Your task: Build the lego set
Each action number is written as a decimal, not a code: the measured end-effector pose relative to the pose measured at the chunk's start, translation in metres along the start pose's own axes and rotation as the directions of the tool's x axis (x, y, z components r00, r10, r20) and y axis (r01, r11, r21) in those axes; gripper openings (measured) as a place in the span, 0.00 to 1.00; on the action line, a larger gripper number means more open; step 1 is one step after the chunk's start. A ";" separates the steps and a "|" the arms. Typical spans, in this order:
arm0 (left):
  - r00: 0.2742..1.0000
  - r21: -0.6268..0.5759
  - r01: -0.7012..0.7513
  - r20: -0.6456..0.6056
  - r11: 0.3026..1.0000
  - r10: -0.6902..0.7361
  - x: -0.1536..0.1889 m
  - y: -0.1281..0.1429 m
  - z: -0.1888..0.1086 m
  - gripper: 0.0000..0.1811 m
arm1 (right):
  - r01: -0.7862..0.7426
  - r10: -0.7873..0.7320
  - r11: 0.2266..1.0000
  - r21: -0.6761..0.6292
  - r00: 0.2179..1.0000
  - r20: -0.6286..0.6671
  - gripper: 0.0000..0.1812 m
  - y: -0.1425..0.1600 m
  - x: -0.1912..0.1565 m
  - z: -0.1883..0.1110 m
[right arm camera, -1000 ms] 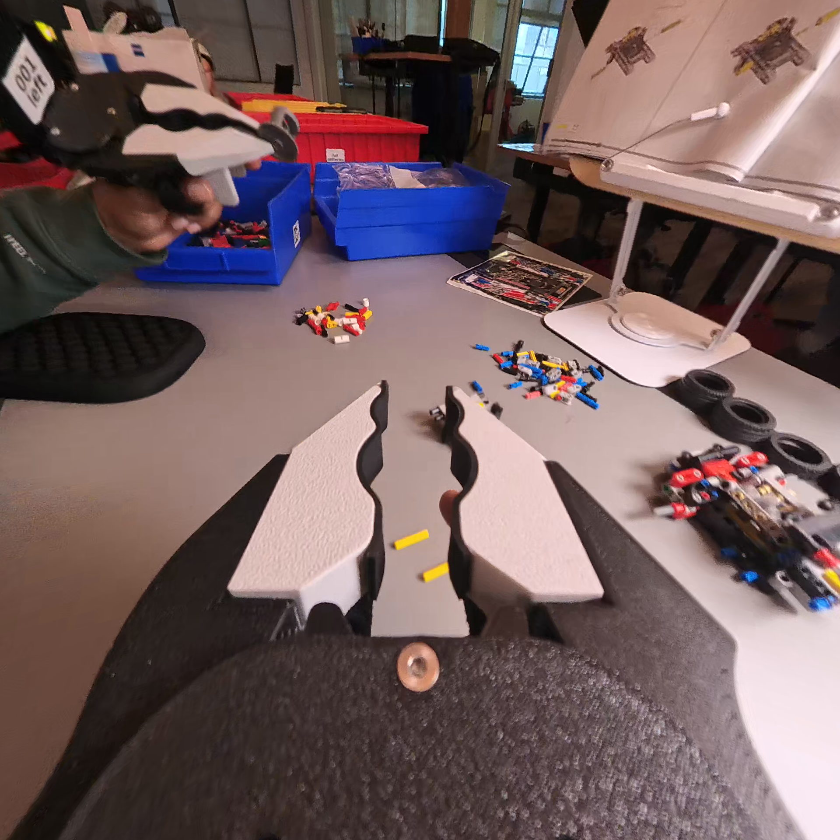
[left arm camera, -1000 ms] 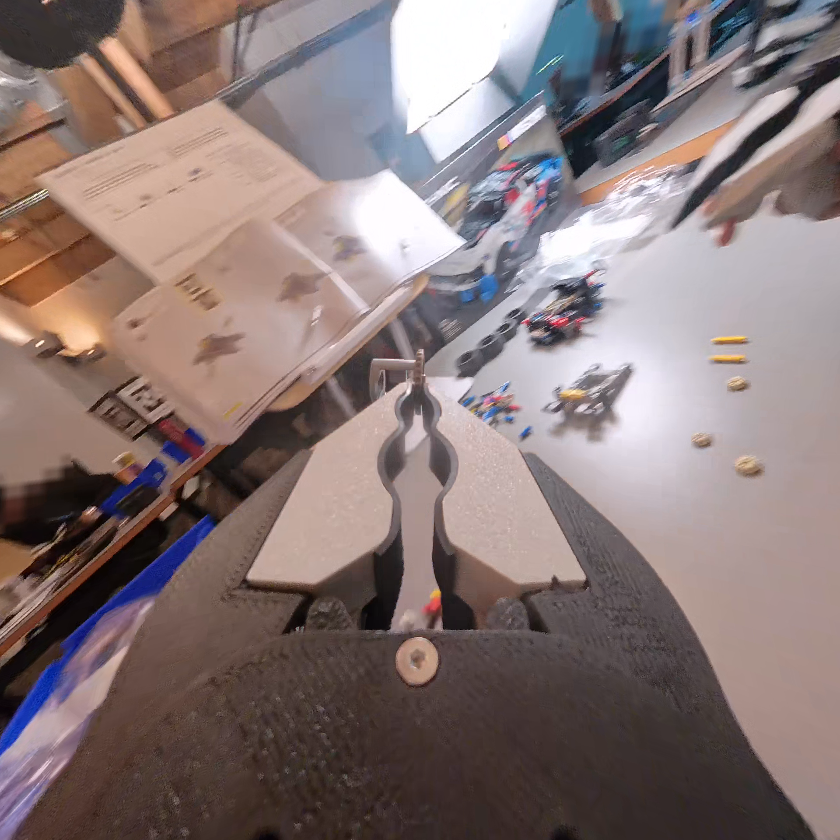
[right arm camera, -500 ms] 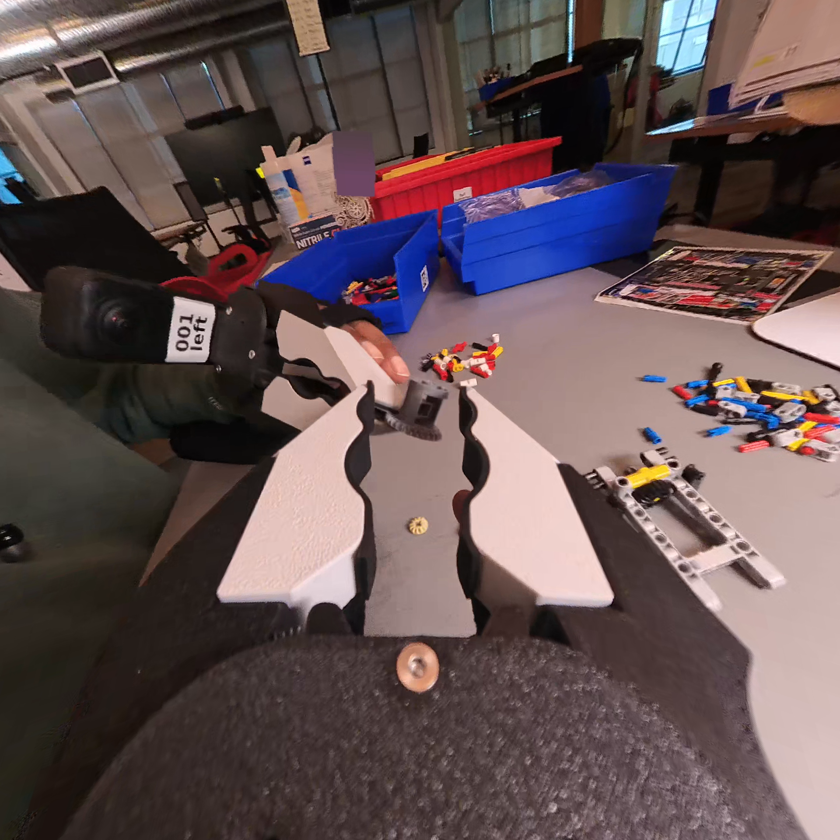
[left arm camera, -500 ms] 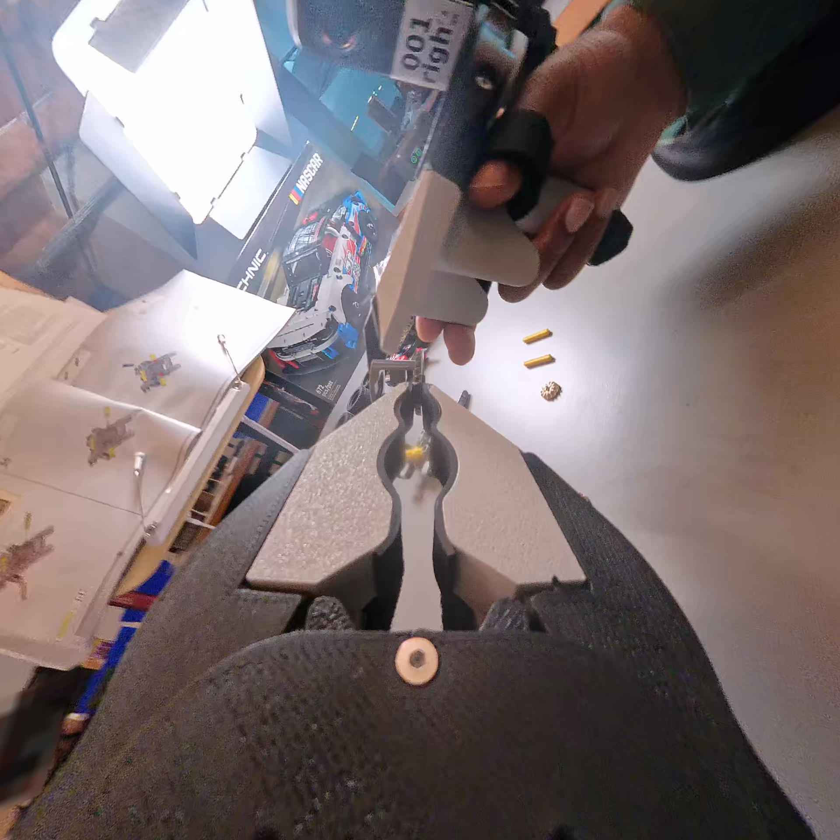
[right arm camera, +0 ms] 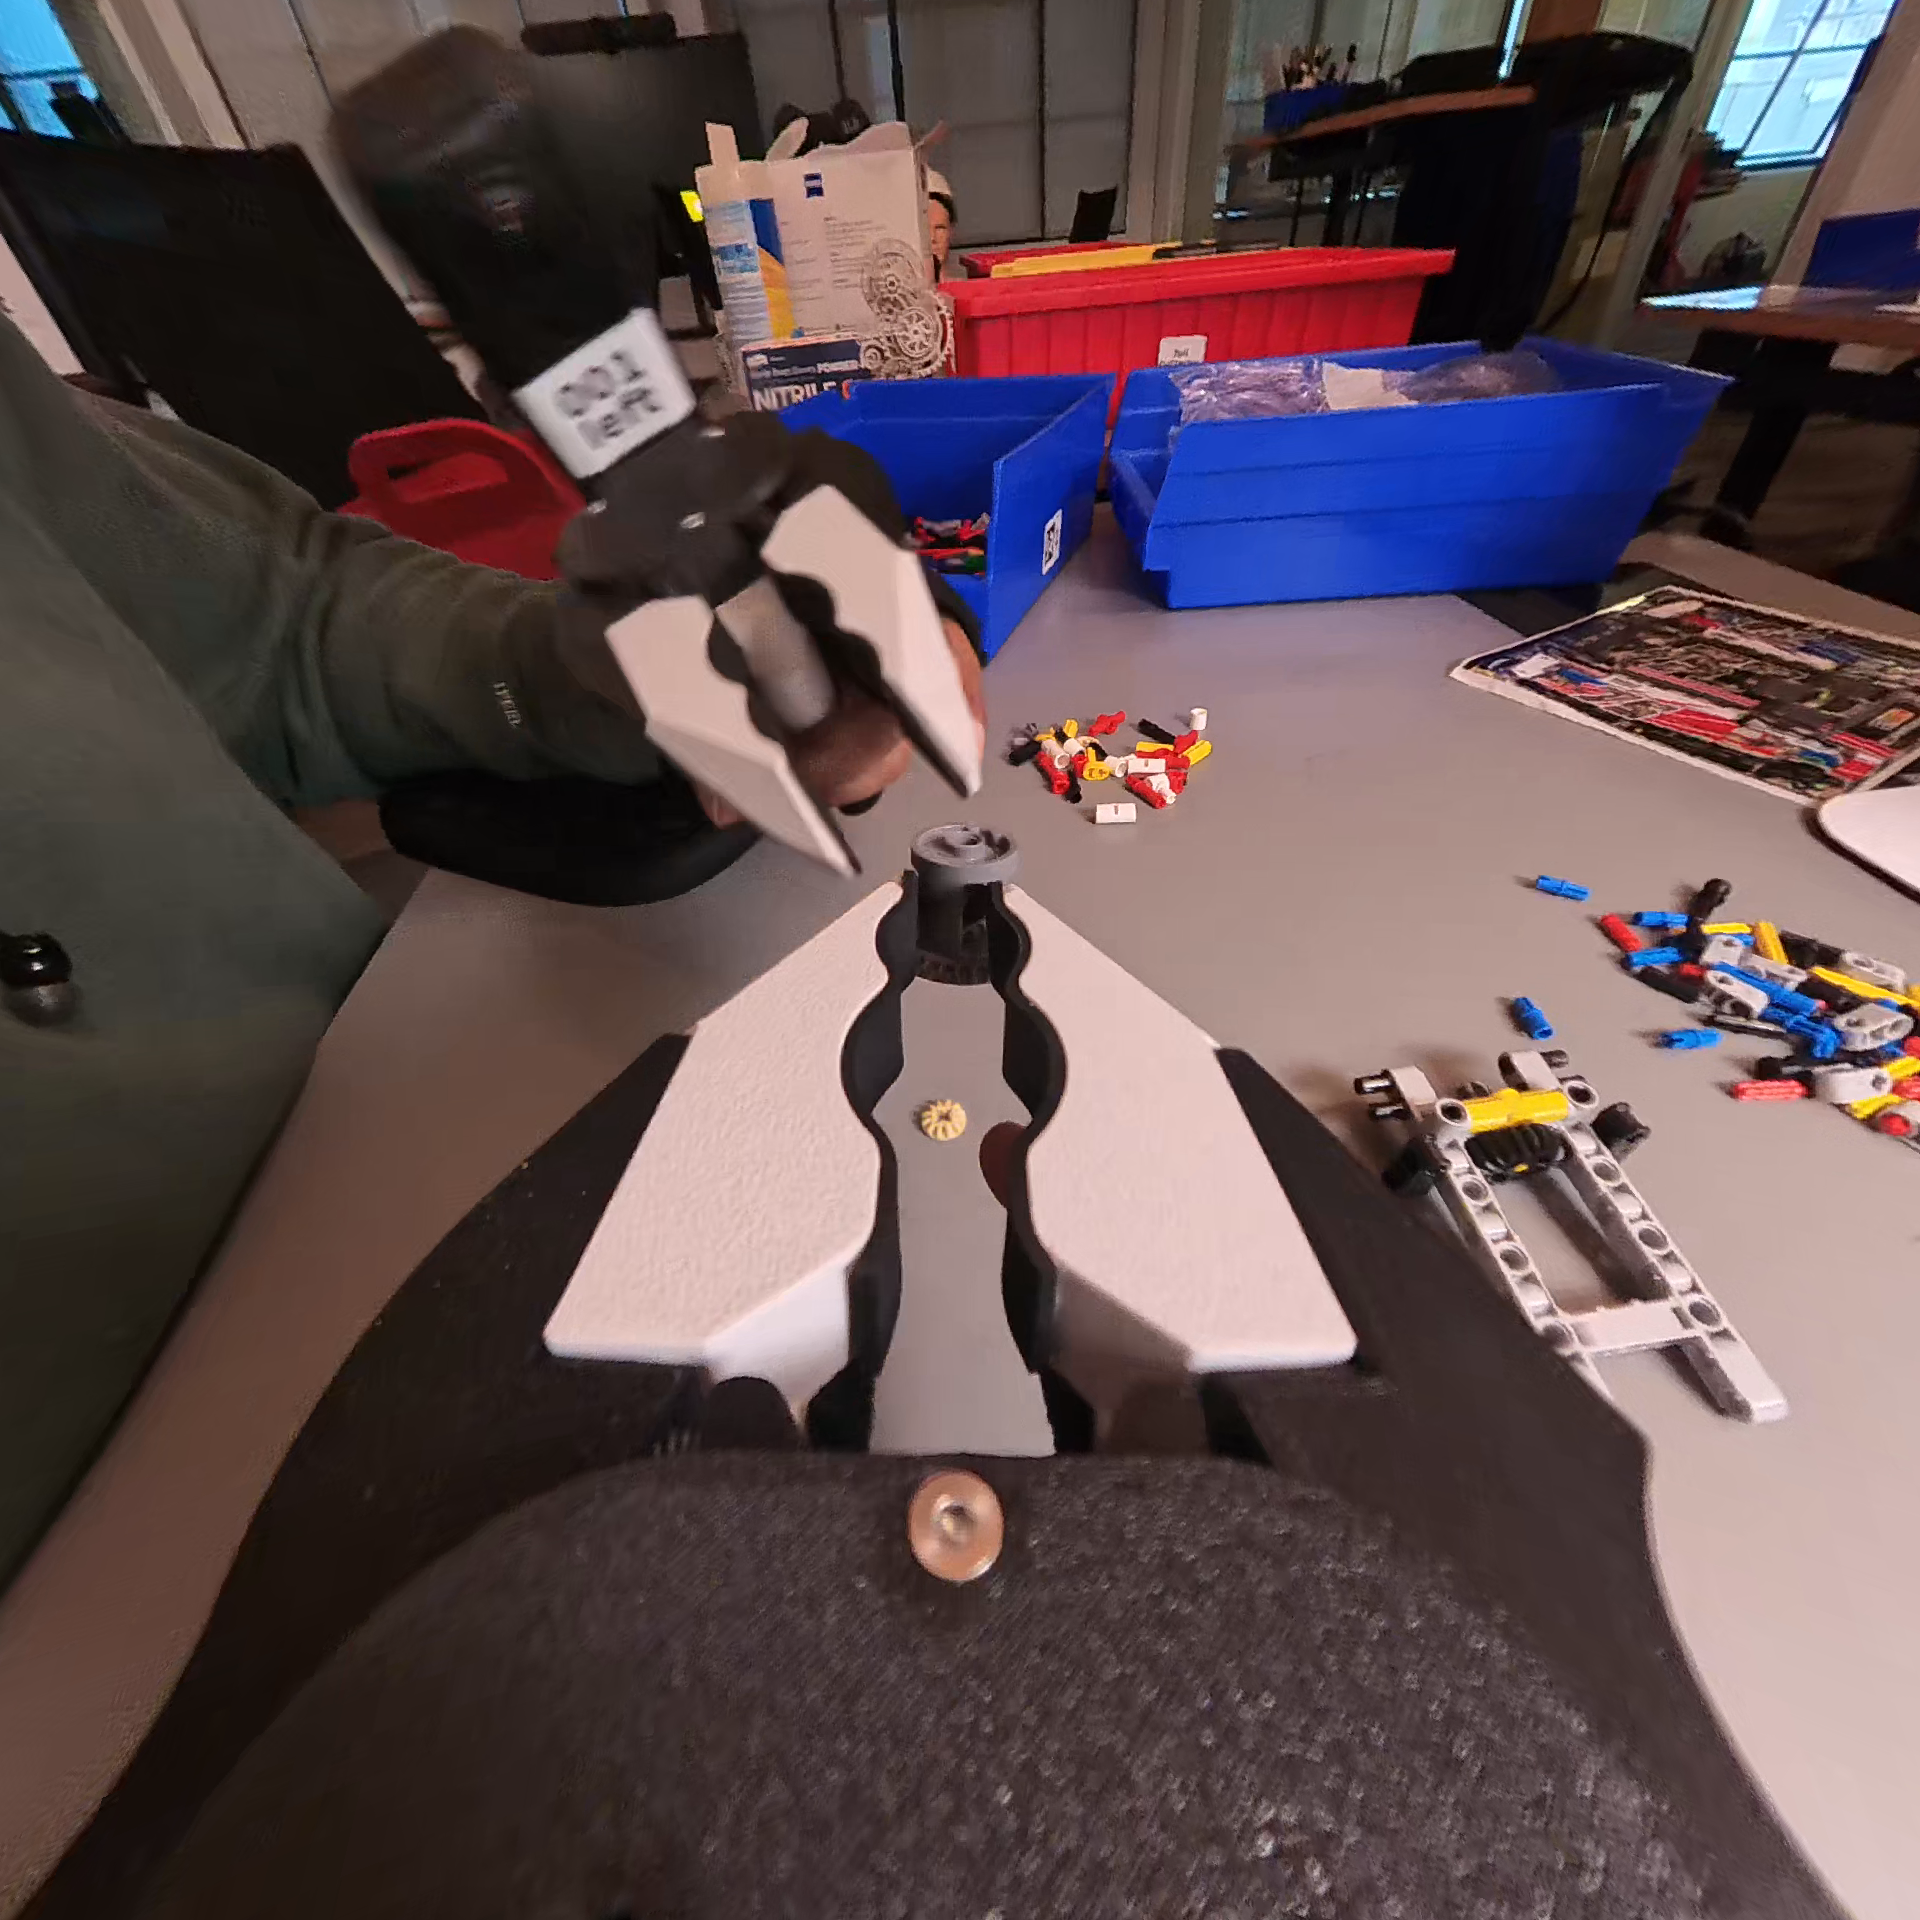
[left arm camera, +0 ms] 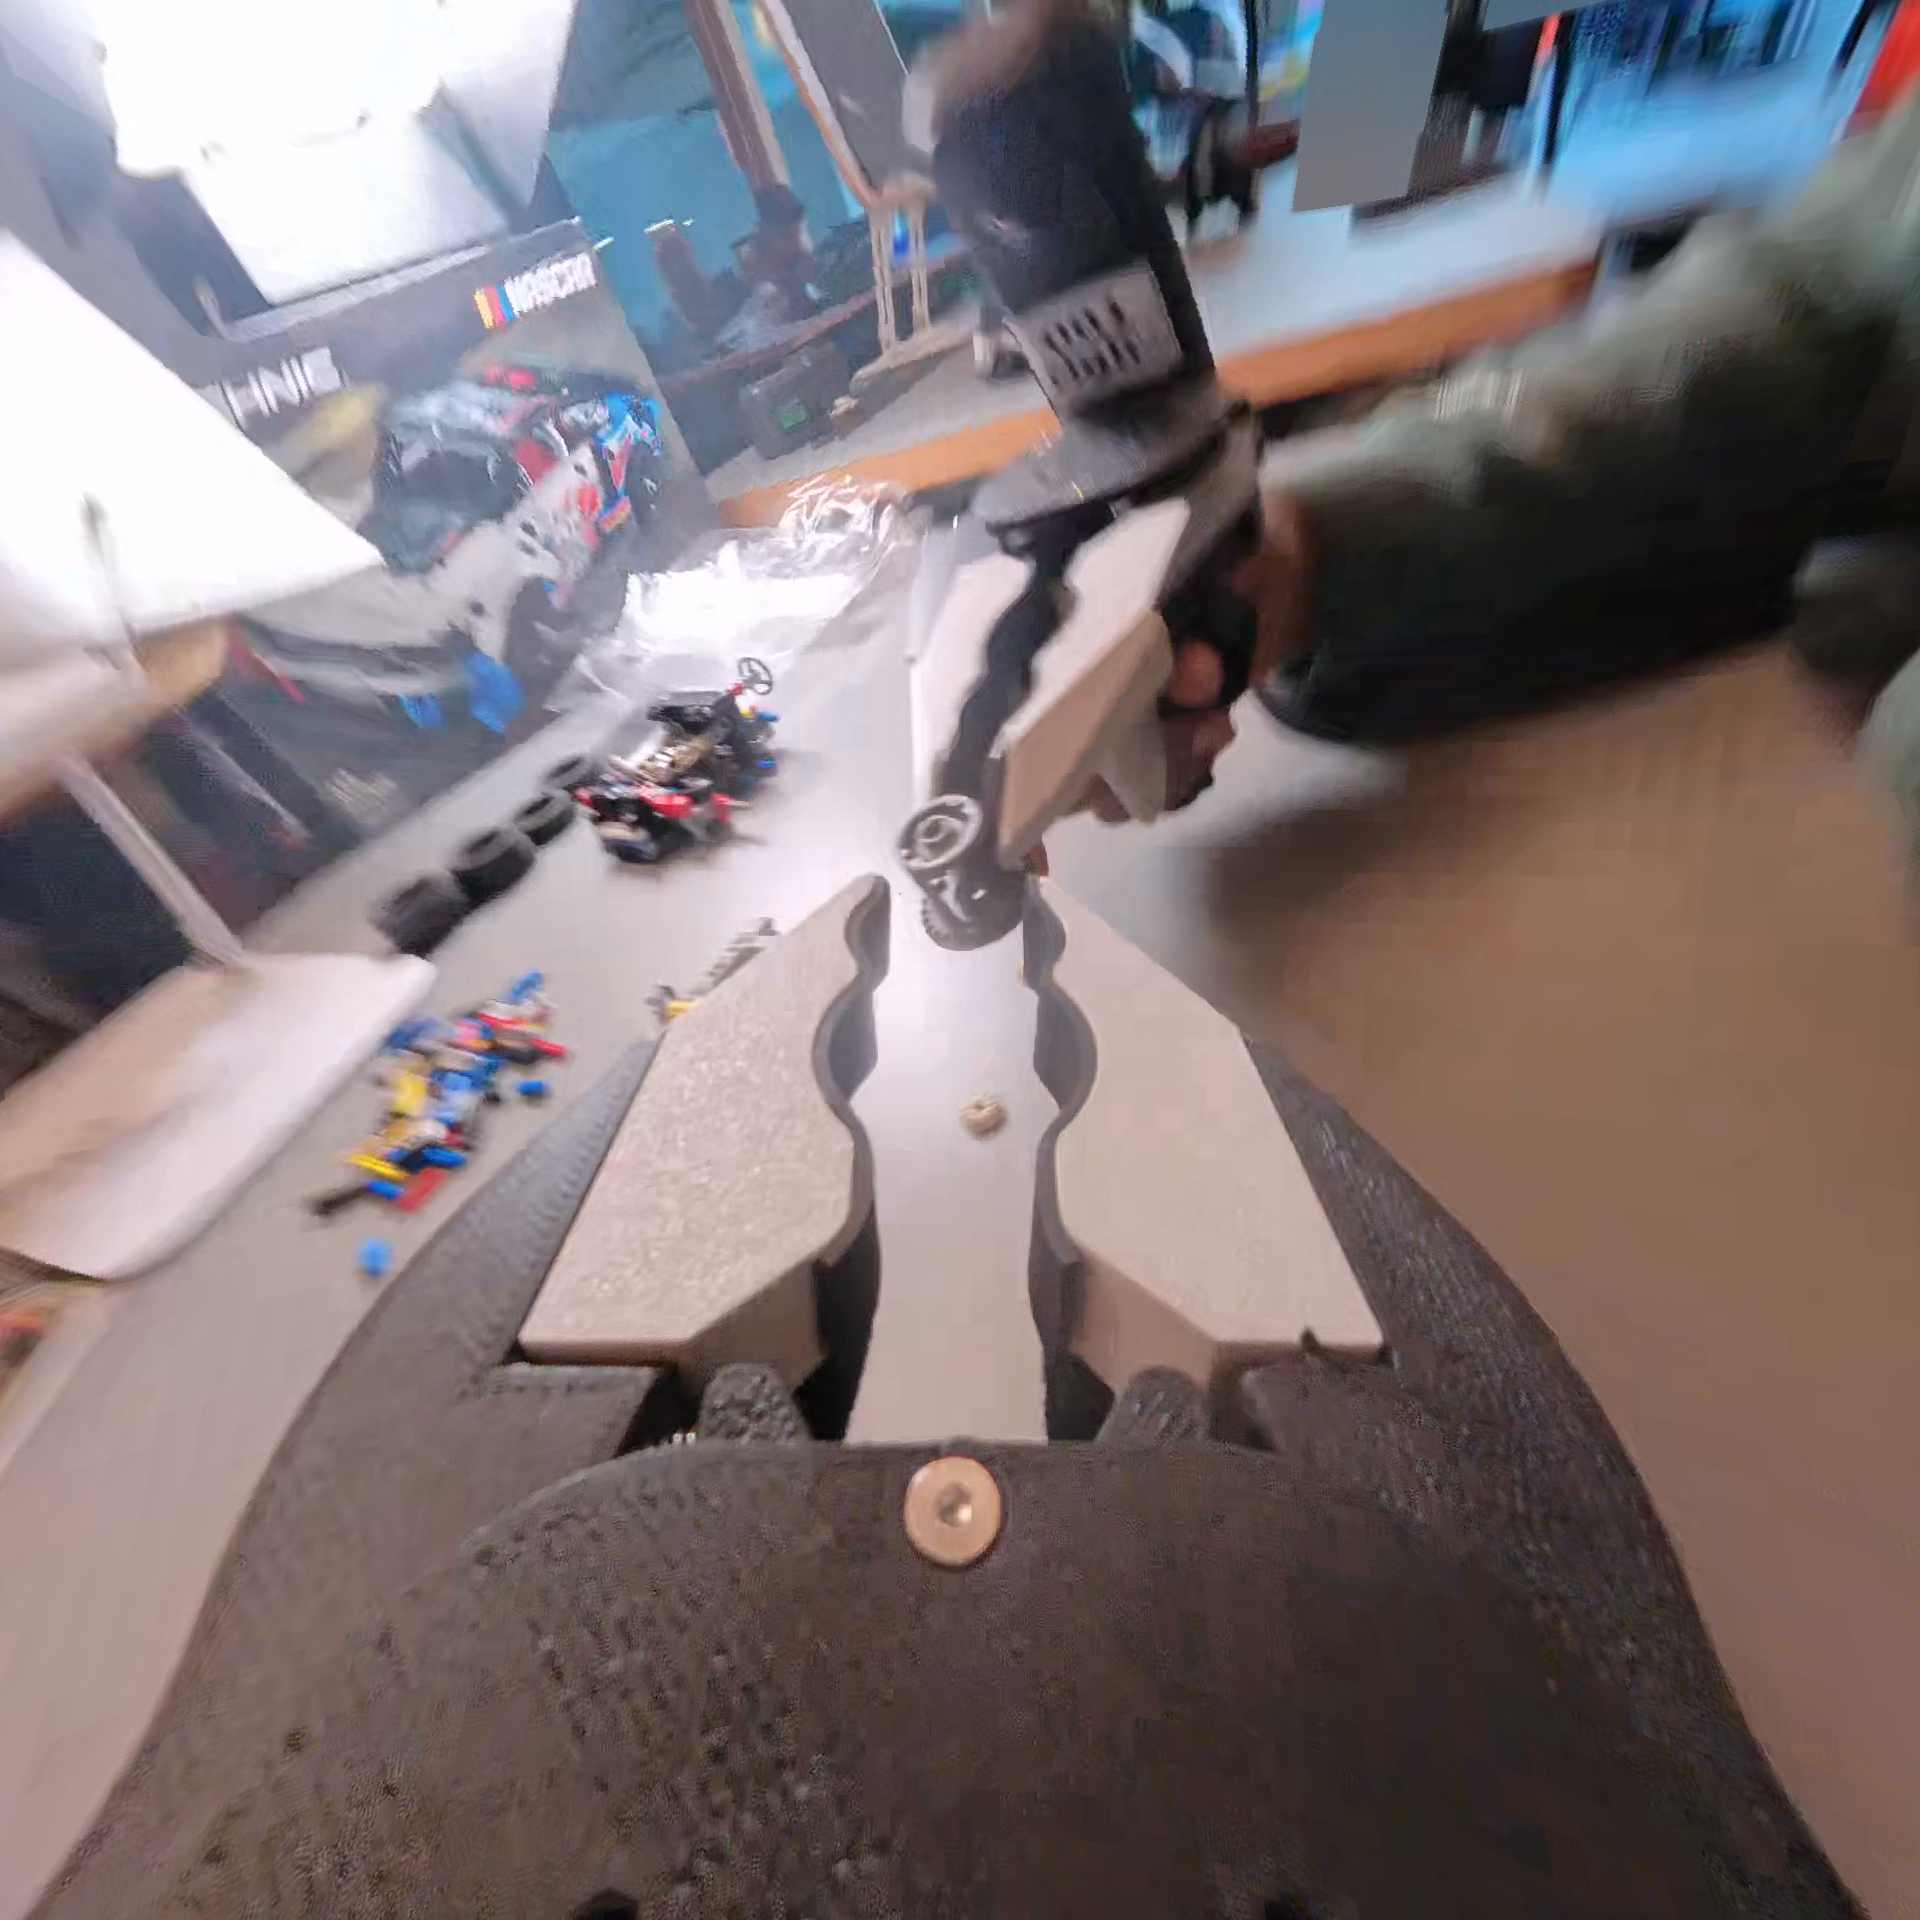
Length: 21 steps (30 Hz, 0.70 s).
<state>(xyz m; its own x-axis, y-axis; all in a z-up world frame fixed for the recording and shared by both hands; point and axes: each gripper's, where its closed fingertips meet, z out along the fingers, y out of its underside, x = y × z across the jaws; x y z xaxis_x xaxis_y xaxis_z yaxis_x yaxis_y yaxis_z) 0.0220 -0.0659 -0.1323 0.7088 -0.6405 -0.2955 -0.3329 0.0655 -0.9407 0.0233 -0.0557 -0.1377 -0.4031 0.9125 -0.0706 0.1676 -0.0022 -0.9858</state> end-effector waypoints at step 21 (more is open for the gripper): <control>0.868 -0.074 0.354 -0.346 0.932 -0.357 0.032 0.008 -0.003 0.06 | 0.021 -0.021 1.000 0.006 0.987 0.160 0.06 0.006 -0.038 0.008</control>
<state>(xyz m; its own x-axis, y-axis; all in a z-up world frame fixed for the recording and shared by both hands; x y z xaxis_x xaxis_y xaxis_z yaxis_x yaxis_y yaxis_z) 0.0406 -0.0881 -0.1490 0.5184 -0.8441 0.1370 -0.1057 -0.2223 -0.9692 0.0321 -0.0941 -0.1419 -0.5456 0.8348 -0.0731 0.1543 0.0143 -0.9879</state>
